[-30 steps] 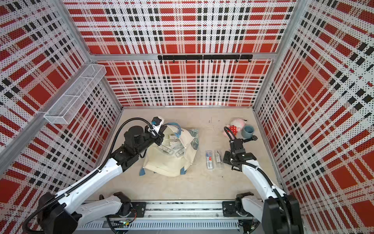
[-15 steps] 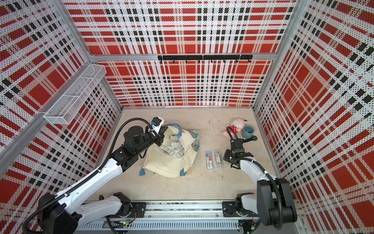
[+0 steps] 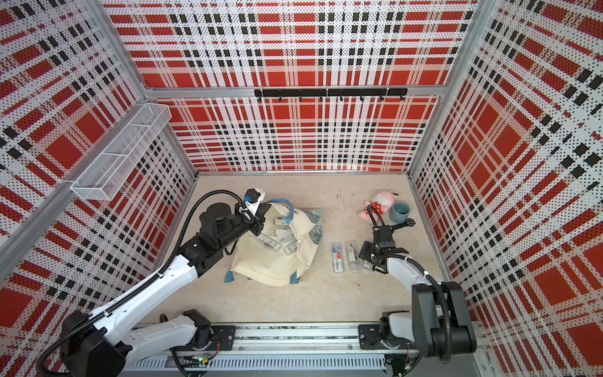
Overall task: Take out the compass set from the canvas bag
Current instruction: Adjust the compass set at the center of the board.
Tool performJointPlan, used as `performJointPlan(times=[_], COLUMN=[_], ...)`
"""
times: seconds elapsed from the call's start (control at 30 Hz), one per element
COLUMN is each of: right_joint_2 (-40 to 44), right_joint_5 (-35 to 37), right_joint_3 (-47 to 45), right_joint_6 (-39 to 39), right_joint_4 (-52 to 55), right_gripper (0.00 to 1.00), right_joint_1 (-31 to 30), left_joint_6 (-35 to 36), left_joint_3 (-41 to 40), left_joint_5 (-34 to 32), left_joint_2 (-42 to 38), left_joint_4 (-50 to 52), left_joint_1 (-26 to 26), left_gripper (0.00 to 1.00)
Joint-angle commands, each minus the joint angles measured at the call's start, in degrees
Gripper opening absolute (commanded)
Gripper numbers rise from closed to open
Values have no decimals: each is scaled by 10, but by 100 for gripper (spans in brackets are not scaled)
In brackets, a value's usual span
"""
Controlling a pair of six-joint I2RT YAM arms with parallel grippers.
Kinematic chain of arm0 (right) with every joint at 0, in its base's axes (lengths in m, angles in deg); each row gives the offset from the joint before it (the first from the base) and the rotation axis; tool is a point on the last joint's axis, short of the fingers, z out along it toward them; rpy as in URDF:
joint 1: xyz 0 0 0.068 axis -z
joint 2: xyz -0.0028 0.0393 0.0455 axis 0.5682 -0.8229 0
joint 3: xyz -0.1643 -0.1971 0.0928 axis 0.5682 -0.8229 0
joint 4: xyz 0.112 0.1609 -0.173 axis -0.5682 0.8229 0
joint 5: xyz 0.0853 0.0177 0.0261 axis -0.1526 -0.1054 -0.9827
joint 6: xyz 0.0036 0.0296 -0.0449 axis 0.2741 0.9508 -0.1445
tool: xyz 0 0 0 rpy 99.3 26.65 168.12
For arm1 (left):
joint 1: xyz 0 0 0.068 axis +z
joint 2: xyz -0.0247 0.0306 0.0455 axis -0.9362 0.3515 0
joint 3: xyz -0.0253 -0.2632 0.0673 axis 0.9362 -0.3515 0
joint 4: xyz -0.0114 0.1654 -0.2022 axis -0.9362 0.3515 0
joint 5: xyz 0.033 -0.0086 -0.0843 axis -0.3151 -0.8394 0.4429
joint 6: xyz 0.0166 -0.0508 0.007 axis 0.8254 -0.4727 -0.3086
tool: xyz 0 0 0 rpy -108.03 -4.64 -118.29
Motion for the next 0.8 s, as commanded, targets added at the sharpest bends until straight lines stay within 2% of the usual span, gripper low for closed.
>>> performJointPlan(times=[0.0,0.17,0.43,0.77], right_joint_2=[-14,-31,-41,1], right_joint_5=[-5,-8,-21,-23], right_joint_3=[12,30,37,47], right_joint_6=[-1,-23,-29,-43], right_joint_4=[-19,-21,-23,13], right_gripper=[61,56,56,57], right_joint_1=[6,7,7,7], left_joint_6=[-6,-5,-3,-3], left_joint_3=[10,8,6,7], left_joint_5=[5,4,2,-1], left_joint_2=[-19,-21,-22,-23], left_joint_4=[-68,-67,-66,-64], left_joint_1=[4,4,3,2], left_gripper=[0,0,0,0])
